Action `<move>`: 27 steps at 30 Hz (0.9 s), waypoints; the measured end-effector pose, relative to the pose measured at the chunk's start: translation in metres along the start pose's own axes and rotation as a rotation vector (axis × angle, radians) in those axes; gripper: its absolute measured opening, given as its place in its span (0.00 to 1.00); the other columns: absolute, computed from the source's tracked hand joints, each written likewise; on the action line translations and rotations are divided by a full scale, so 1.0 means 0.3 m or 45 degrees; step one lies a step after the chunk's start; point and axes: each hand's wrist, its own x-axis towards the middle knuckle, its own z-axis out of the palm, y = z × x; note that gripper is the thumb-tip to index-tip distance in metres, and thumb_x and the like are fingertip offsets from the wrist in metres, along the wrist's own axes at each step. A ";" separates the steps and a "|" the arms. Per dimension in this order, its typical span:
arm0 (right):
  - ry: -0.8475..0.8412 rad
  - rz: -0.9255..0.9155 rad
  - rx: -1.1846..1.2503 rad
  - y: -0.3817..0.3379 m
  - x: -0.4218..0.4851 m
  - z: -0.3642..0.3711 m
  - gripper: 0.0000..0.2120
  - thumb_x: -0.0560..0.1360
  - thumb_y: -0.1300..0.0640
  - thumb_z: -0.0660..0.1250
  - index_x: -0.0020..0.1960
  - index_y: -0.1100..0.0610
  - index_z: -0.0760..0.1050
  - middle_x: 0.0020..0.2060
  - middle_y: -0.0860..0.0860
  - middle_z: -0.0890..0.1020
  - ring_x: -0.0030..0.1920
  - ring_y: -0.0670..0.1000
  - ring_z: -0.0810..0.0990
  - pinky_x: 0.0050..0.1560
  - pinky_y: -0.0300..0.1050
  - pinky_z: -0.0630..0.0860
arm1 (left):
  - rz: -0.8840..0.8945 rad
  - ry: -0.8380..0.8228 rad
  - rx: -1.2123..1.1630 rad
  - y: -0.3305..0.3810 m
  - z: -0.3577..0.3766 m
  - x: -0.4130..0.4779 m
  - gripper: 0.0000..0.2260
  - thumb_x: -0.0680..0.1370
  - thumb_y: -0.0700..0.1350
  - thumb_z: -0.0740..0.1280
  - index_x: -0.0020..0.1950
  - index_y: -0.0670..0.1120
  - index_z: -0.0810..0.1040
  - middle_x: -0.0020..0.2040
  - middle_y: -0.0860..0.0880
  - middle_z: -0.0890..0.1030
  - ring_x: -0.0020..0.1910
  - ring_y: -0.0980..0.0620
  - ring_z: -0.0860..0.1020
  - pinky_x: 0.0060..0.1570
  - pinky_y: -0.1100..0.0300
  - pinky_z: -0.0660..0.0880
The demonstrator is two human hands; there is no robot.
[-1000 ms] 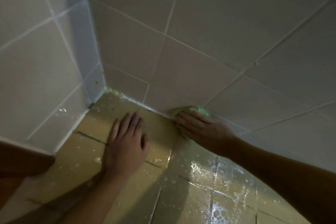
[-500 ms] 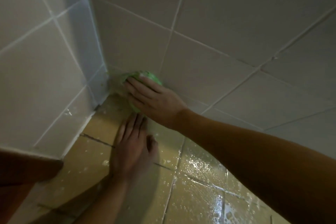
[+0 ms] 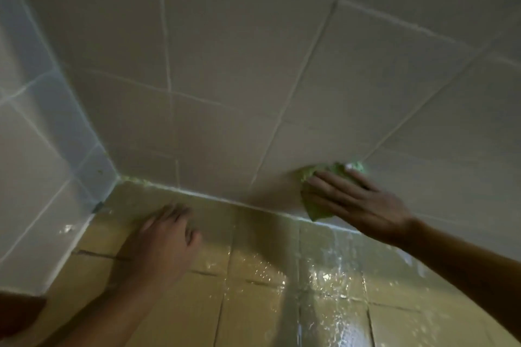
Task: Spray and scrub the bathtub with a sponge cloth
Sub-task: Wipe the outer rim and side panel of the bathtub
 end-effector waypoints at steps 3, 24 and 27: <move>0.274 0.355 0.052 0.095 0.127 -0.158 0.28 0.85 0.65 0.52 0.83 0.52 0.55 0.82 0.55 0.55 0.83 0.56 0.52 0.81 0.61 0.47 | 0.347 0.322 -0.113 0.151 -0.180 0.110 0.27 0.75 0.49 0.60 0.70 0.40 0.80 0.74 0.43 0.76 0.75 0.43 0.73 0.72 0.44 0.68; 1.546 2.553 0.698 0.590 0.036 -0.558 0.35 0.83 0.46 0.62 0.83 0.56 0.52 0.83 0.60 0.53 0.83 0.57 0.52 0.81 0.58 0.55 | 1.437 1.004 0.492 0.984 -0.931 0.627 0.30 0.76 0.50 0.67 0.79 0.46 0.72 0.82 0.47 0.65 0.83 0.44 0.59 0.82 0.44 0.49; 1.417 2.444 0.613 0.559 -0.007 -0.500 0.35 0.80 0.56 0.67 0.82 0.56 0.54 0.82 0.60 0.55 0.83 0.59 0.53 0.81 0.60 0.54 | 1.461 1.042 0.539 1.008 -0.930 0.628 0.30 0.76 0.51 0.66 0.78 0.47 0.73 0.82 0.47 0.65 0.81 0.39 0.63 0.78 0.40 0.56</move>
